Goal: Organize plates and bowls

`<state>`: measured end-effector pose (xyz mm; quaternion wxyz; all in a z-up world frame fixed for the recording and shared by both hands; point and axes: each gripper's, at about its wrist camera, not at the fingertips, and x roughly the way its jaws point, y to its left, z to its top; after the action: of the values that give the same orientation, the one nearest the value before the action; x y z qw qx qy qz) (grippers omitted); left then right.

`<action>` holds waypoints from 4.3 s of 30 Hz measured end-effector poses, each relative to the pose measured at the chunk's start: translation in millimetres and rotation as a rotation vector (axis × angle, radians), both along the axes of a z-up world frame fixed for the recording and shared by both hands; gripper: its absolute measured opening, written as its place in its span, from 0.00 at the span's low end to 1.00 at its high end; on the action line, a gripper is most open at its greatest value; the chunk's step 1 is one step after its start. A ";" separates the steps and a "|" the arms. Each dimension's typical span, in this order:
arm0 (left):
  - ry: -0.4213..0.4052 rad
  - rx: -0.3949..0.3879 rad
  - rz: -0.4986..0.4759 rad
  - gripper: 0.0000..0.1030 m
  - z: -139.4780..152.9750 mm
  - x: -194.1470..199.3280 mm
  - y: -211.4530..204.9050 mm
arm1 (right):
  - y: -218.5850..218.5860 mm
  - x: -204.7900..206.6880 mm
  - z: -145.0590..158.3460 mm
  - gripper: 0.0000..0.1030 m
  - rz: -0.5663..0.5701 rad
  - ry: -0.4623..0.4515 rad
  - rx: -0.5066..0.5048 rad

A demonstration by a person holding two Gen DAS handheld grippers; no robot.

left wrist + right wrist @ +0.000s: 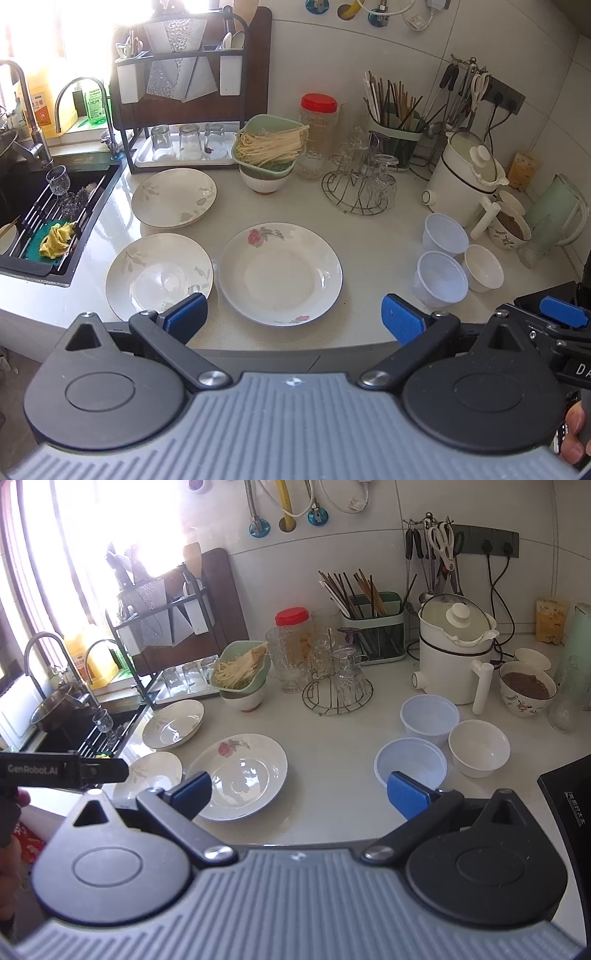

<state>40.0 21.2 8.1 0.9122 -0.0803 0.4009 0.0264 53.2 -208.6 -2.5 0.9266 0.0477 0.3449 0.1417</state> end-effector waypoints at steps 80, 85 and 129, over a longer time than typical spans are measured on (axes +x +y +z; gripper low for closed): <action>0.640 0.156 -0.252 0.99 153.0 64.9 9.7 | 44.8 82.9 -61.0 1.00 0.249 0.204 -0.106; 0.614 0.144 -0.216 0.99 156.3 67.2 16.3 | 47.3 88.7 -60.9 1.00 0.262 0.203 -0.106; 0.417 0.007 -0.267 0.99 -34.7 128.3 249.3 | 197.5 109.0 -99.7 1.00 0.139 0.295 0.180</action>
<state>168.3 270.5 -26.6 0.8055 -0.0164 0.5873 -0.0769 162.2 -11.1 -102.2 0.8461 0.1267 0.4654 0.2270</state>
